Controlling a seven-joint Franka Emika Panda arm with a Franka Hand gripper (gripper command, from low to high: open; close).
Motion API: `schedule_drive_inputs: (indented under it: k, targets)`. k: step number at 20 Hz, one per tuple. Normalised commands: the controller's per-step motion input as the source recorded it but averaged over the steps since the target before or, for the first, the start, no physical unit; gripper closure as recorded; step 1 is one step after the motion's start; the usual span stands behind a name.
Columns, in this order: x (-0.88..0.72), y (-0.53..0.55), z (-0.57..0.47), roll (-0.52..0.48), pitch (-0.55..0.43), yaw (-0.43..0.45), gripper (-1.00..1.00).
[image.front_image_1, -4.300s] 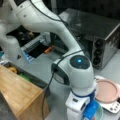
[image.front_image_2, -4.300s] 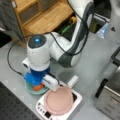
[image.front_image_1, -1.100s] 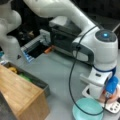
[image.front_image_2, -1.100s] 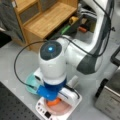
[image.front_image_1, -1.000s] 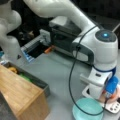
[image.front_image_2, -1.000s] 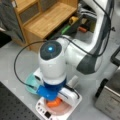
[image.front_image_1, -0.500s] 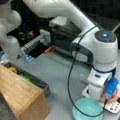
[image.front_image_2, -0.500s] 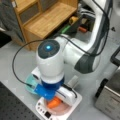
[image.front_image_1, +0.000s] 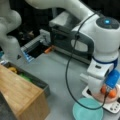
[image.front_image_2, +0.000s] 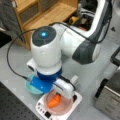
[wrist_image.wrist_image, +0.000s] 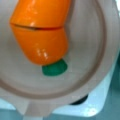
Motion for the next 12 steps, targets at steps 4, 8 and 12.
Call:
schedule_drive_inputs:
  k: [4,8,12]
  targets:
    - [-0.42,-0.16,0.39,-0.008,0.074,0.009,-1.00]
    - [-0.52,-0.30,0.10,0.001,0.031,0.017,-1.00]
    - [-0.63,-0.38,-0.02,-0.006,-0.048,0.037,-1.00]
